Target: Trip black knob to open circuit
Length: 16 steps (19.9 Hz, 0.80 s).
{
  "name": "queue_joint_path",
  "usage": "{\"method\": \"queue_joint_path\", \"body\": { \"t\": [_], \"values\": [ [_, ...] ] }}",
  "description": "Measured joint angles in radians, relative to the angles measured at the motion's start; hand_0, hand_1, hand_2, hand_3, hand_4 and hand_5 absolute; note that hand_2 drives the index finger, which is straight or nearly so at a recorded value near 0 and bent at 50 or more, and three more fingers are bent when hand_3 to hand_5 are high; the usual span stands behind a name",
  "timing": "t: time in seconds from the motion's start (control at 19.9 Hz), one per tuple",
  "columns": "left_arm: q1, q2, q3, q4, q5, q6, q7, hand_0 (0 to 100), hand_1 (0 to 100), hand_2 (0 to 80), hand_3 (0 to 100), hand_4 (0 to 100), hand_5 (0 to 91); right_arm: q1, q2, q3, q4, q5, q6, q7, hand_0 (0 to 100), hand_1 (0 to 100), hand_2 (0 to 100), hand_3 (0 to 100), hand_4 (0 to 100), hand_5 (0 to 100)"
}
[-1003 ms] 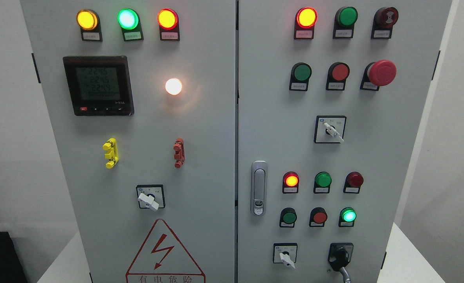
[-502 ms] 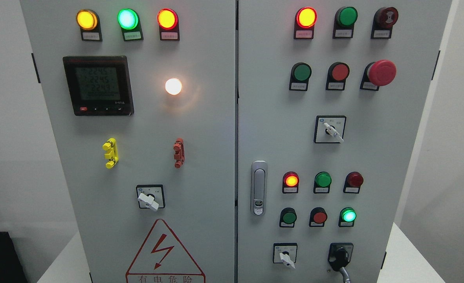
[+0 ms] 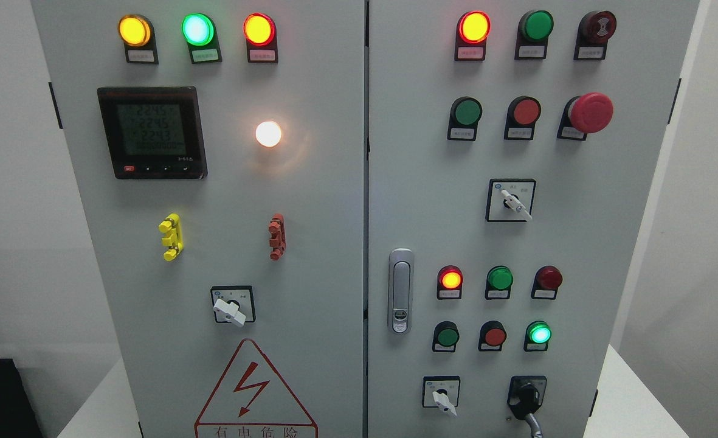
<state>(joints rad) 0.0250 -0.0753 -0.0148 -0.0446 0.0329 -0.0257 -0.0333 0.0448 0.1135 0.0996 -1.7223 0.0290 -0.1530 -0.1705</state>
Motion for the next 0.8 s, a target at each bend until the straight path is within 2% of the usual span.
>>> {"method": "queue_joint_path", "body": {
  "t": [0.8],
  "values": [
    [0.0, 0.0, 0.0, 0.0, 0.0, 0.0, 0.0, 12, 39, 0.0, 0, 0, 0.0, 0.002, -0.001, -0.013, -0.001, -0.006, -0.003, -0.002, 0, 0, 8, 100, 100, 100]
  ]
}}
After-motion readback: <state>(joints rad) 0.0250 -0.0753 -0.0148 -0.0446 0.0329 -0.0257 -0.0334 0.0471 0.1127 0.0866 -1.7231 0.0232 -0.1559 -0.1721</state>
